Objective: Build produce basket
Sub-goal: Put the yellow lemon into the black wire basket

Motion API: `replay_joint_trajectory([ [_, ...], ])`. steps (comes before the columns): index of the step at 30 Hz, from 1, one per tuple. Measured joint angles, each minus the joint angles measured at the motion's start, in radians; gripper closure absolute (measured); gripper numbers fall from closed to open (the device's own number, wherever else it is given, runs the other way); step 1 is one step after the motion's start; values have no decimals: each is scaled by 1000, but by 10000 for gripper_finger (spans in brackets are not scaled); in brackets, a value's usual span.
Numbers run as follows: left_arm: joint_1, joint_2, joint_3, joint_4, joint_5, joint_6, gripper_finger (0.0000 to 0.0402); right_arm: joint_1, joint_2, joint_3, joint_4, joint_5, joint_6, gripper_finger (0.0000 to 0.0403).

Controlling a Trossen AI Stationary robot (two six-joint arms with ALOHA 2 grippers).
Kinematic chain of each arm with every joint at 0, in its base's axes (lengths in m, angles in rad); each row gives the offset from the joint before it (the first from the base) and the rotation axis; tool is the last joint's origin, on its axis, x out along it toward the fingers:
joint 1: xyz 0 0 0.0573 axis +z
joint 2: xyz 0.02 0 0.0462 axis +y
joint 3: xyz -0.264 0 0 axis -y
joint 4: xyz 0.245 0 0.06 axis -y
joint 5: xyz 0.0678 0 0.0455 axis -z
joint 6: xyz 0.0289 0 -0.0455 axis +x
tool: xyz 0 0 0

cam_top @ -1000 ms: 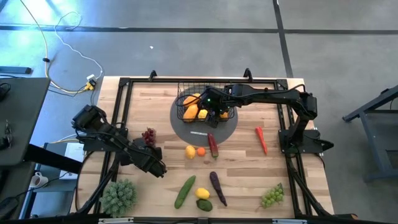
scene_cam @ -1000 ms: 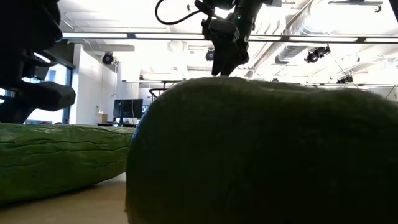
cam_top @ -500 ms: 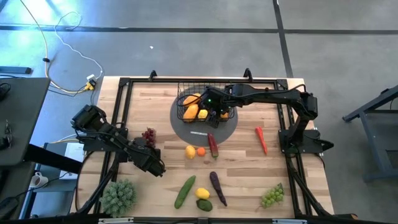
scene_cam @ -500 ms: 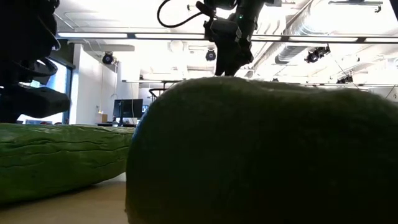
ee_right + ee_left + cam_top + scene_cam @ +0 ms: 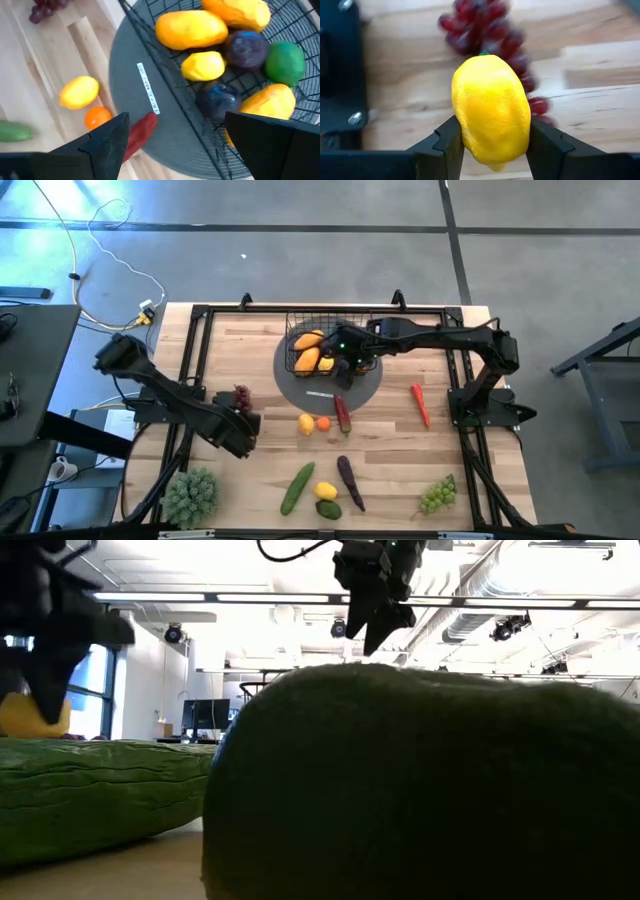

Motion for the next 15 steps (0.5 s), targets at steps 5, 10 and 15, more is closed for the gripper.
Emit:
replay_joint_trajectory([
  [5, 1, -100, 0, 0, -102, 63, 244, 27, 0, 0, 2, 2, 67, 96],
  [10, 4, -179, 0, 1, -213, 139, 243, 68, 0, 0, 3, 2, 124, 96],
  [15, 4, -232, 0, 2, -329, 230, 243, 113, 0, 0, 6, 6, 193, 96],
])
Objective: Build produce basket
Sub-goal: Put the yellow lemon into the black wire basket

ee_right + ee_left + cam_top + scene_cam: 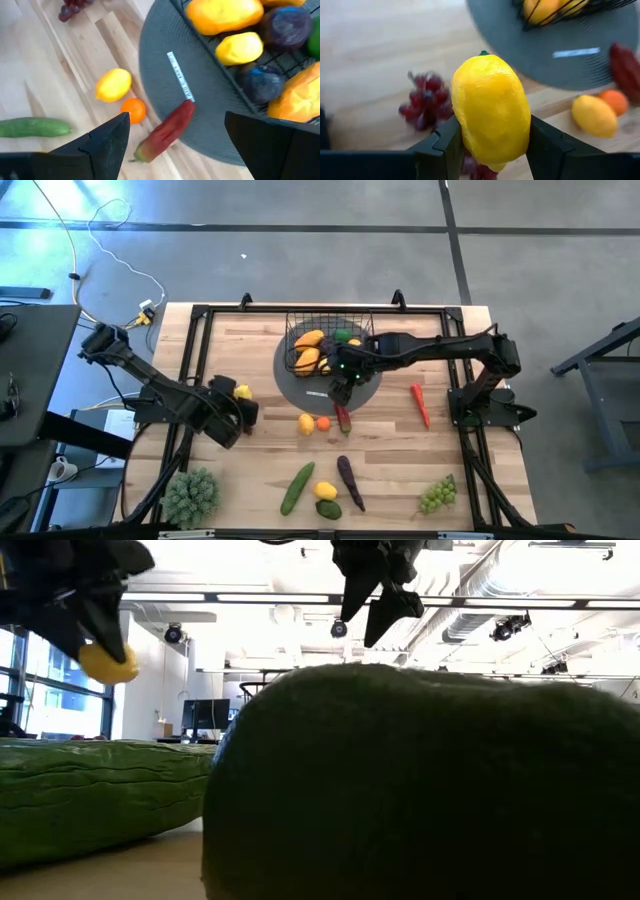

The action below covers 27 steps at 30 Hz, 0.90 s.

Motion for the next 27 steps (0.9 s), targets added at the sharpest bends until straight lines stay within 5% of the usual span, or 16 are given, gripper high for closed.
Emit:
replay_joint_trajectory([
  [15, 188, -101, 0, 218, -133, 569, 243, 51, -4, 0, 1, 157, 118, 96],
  [27, 481, -102, 0, 611, 25, 1069, 243, -89, -82, 0, 13, 273, 85, 96],
])
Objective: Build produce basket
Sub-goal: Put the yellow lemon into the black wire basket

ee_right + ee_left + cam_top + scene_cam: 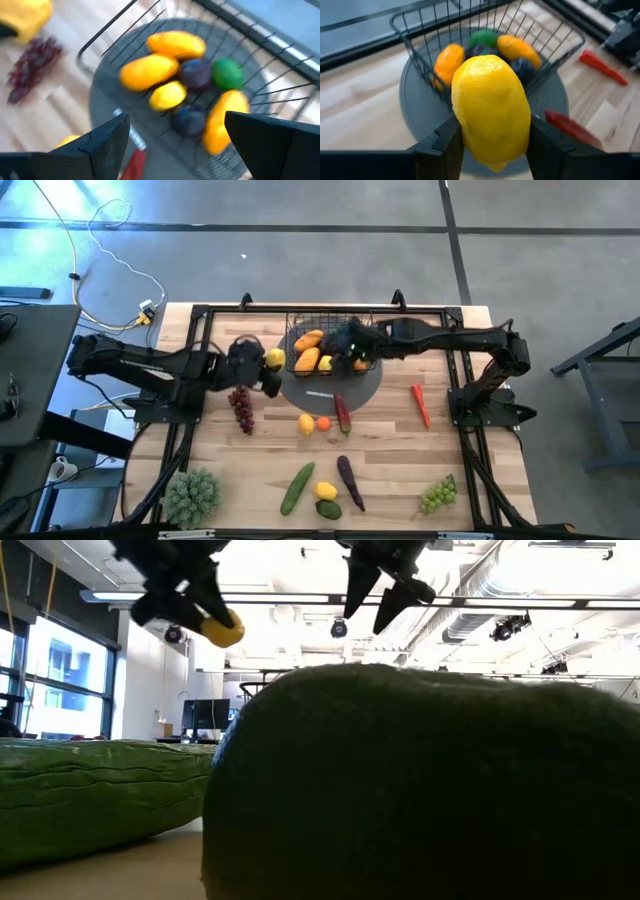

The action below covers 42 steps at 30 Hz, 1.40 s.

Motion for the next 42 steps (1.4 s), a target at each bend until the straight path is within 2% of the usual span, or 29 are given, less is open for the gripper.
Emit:
replay_joint_trajectory([
  [11, 258, 1, 0, 322, 199, 272, 243, -176, -17, 0, 25, -19, -167, 96],
  [19, 386, 8, 0, 461, 316, 319, 243, -254, -16, 0, 58, -20, -238, 96],
  [28, 424, 98, 0, 590, 408, 345, 243, -322, -15, 0, 149, -25, -287, 96],
  [42, 428, 297, 0, 757, 445, 504, 230, -386, -15, 0, 161, -30, -275, 96],
])
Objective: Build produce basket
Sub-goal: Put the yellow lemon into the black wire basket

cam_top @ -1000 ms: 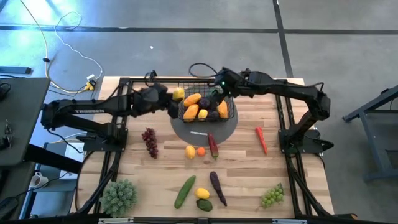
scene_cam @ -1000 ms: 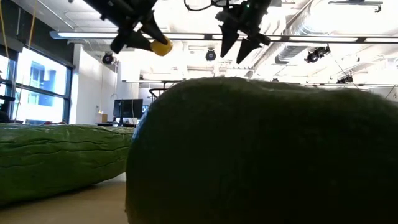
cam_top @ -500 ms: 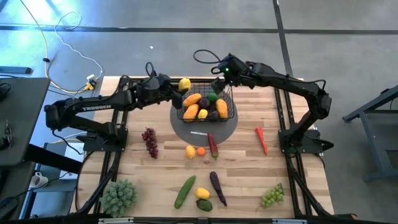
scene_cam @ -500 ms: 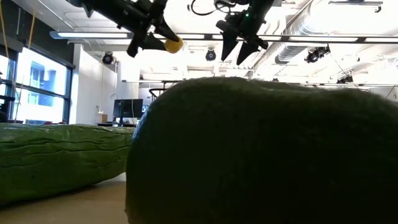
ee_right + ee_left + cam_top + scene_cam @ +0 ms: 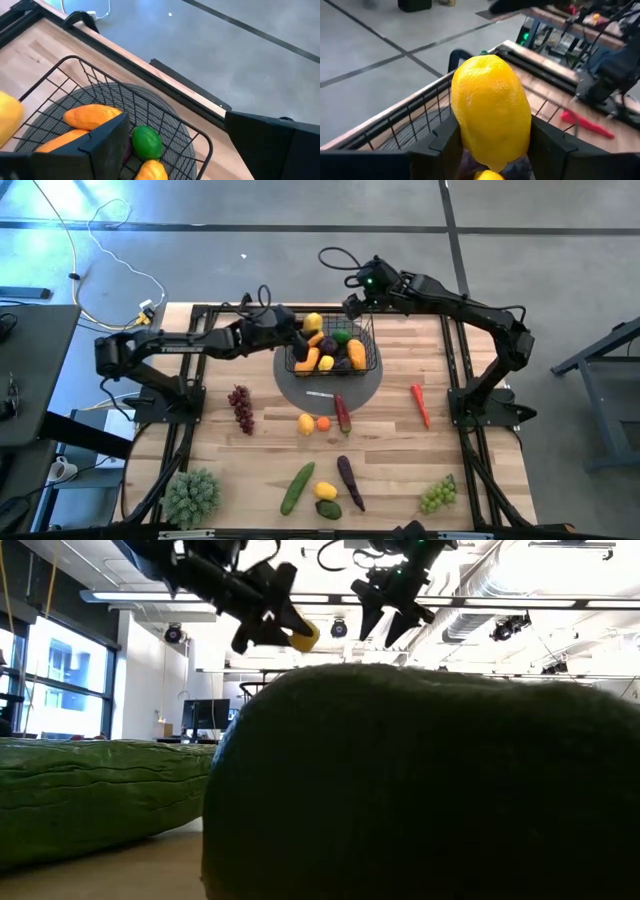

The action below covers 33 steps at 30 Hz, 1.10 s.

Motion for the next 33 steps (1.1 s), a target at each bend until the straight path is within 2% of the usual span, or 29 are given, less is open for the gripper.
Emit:
replay_joint_trajectory([
  [4, 0, 54, 0, 14, 3, 13, 223, -4, 0, 0, -1, -1, 24, 96],
  [15, 0, 185, 0, 47, 123, 69, 216, -4, 0, 0, -2, 0, 25, 96],
  [26, 0, 201, 0, 29, 126, 69, 152, 4, 0, 0, -26, -1, 60, 96],
  [33, 15, 157, 43, -47, 122, 69, 144, 30, 0, 0, -61, -52, 76, 96],
])
